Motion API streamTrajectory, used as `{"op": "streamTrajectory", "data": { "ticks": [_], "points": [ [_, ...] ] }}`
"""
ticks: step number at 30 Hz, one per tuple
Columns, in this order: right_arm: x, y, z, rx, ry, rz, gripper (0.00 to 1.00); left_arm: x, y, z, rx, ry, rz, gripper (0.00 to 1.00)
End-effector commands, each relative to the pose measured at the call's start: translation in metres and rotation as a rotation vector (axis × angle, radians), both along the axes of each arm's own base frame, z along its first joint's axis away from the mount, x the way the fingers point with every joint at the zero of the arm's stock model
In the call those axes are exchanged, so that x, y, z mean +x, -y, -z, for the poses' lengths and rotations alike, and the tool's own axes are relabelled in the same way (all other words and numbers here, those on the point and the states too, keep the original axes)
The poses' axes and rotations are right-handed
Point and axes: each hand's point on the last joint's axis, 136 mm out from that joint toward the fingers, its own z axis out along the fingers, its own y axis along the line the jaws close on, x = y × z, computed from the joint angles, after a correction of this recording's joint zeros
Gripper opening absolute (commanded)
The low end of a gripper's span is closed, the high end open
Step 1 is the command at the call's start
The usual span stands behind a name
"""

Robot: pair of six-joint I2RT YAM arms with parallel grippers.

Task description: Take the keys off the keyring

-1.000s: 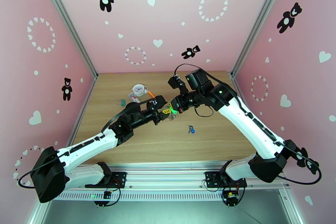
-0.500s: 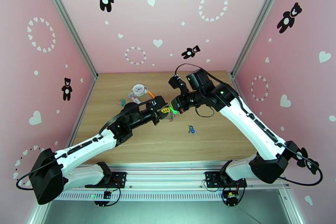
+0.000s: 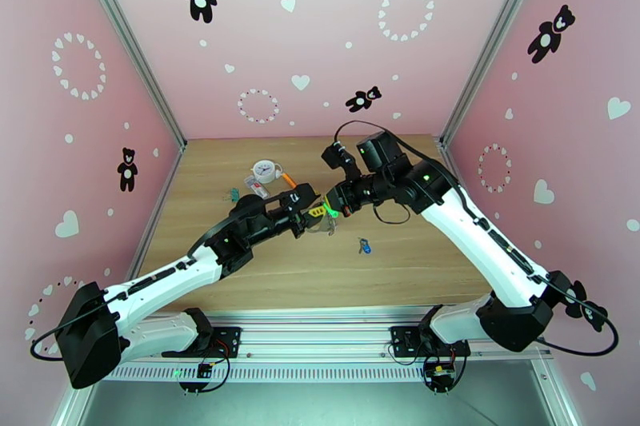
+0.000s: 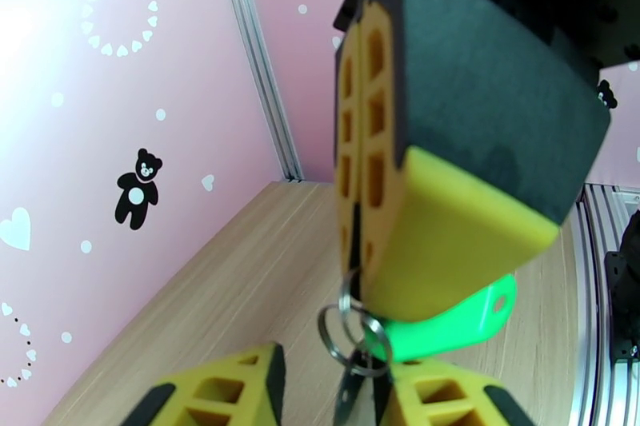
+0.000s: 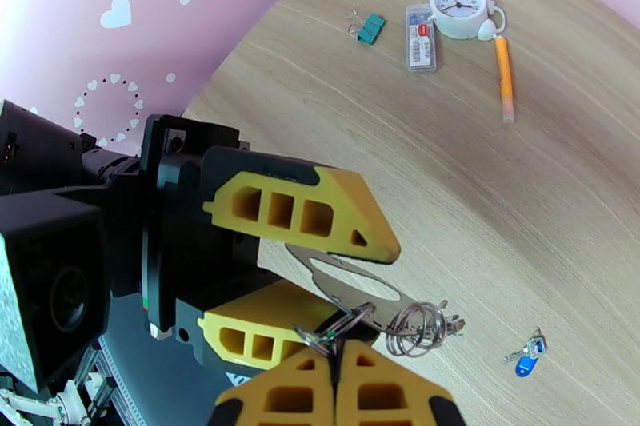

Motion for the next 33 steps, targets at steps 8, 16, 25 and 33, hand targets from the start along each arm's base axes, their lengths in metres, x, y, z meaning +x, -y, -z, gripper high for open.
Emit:
{"op": "streamTrajectory", "data": {
  "ticks": [8, 16, 25, 33],
  "points": [
    [-0.010, 0.008, -0.014, 0.009, 0.050, -0.014, 0.00, -0.001, -0.006, -0.024, -0.042, 0.062, -0.025, 0.15],
    [-0.011, 0.015, -0.021, 0.035, 0.051, -0.011, 0.00, -0.015, -0.001, -0.022, -0.033, 0.064, 0.057, 0.08],
    [-0.018, 0.019, -0.038, 0.136, 0.041, -0.045, 0.00, -0.019, 0.006, -0.014, -0.004, 0.025, 0.113, 0.09],
    [-0.023, 0.016, -0.031, 0.150, -0.023, -0.049, 0.00, -0.011, 0.011, -0.009, -0.014, -0.034, 0.090, 0.42]
  ]
}}
